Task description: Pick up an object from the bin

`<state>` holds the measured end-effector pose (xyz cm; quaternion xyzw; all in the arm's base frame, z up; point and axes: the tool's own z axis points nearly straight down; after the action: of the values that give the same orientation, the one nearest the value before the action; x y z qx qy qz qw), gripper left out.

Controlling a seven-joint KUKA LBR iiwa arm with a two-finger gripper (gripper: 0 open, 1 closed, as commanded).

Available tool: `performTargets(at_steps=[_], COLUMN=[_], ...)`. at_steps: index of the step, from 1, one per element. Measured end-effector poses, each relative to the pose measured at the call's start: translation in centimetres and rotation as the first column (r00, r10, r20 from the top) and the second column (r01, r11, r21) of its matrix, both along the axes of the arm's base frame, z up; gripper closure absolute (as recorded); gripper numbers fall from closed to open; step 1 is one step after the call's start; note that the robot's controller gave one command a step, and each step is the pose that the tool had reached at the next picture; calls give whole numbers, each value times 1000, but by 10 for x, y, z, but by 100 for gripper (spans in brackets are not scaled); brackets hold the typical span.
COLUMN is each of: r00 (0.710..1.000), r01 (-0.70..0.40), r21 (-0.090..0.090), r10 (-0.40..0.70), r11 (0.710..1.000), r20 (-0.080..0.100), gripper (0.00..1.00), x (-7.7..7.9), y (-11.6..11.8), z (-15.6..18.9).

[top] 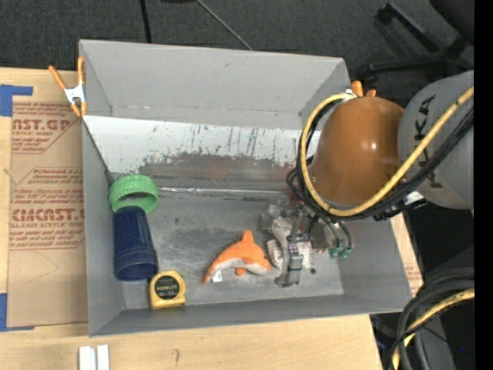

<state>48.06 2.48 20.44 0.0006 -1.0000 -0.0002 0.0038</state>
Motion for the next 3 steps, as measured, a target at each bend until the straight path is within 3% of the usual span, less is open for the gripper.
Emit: performTargets(at_steps=[1,2,3], r00=[1000,999,982], r01=[1,-27,-190], r21=[1,0,0], r10=[-1,27,190], r11=[1000,1000,982], r20=[9,17,6], gripper=[0,0,0], x=[2,11,17], y=[0,15,19], z=[4,-43,-85])
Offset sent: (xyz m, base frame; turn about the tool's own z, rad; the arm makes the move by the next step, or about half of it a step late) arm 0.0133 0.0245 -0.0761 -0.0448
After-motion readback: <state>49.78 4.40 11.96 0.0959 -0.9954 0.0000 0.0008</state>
